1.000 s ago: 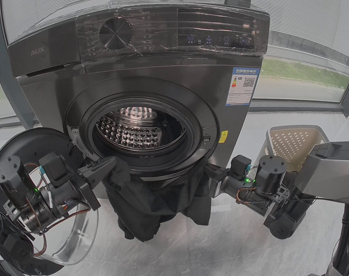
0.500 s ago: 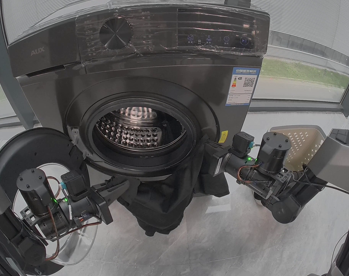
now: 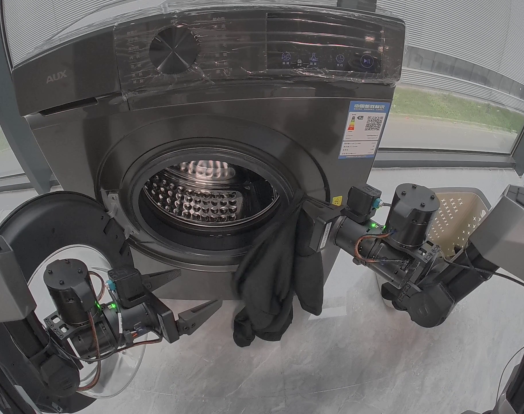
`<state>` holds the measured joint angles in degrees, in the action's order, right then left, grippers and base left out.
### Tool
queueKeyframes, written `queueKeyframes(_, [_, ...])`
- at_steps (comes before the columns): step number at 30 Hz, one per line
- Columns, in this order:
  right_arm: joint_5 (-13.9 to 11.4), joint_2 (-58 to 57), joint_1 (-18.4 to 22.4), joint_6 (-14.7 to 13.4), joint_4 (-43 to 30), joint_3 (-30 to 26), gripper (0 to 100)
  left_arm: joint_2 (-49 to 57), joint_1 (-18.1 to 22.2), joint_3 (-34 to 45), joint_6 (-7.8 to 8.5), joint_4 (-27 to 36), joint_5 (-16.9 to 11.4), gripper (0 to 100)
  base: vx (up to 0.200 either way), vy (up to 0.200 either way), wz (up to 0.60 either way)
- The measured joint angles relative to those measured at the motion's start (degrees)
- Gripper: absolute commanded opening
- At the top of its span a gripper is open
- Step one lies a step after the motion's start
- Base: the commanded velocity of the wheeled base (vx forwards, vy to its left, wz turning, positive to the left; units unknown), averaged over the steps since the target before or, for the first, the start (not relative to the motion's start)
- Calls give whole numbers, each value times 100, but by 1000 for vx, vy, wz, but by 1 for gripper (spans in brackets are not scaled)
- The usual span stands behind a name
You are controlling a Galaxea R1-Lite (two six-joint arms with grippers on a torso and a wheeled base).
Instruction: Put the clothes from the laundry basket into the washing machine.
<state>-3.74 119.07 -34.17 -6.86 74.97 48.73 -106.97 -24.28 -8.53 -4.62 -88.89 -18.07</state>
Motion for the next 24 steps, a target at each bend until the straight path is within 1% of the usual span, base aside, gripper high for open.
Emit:
queueKeyframes(5, [-17,-11,-45,5,18,30,0,-154,-38,-160,6,0,-2,100,0,0,0])
queueKeyframes(13, [-148,-95,-262,-2,55,-9,0,-499,-145,-544,16,2,12,100,0,0,0])
queueKeyframes(18, [-260,-217,-441,-11,44,-135,0,-767,-171,-783,16,2,28,100,0,0,0])
queueKeyframes(24, [-329,-413,-599,-16,16,-352,0,-1069,-137,-1057,13,-1,78,100,0,0,0])
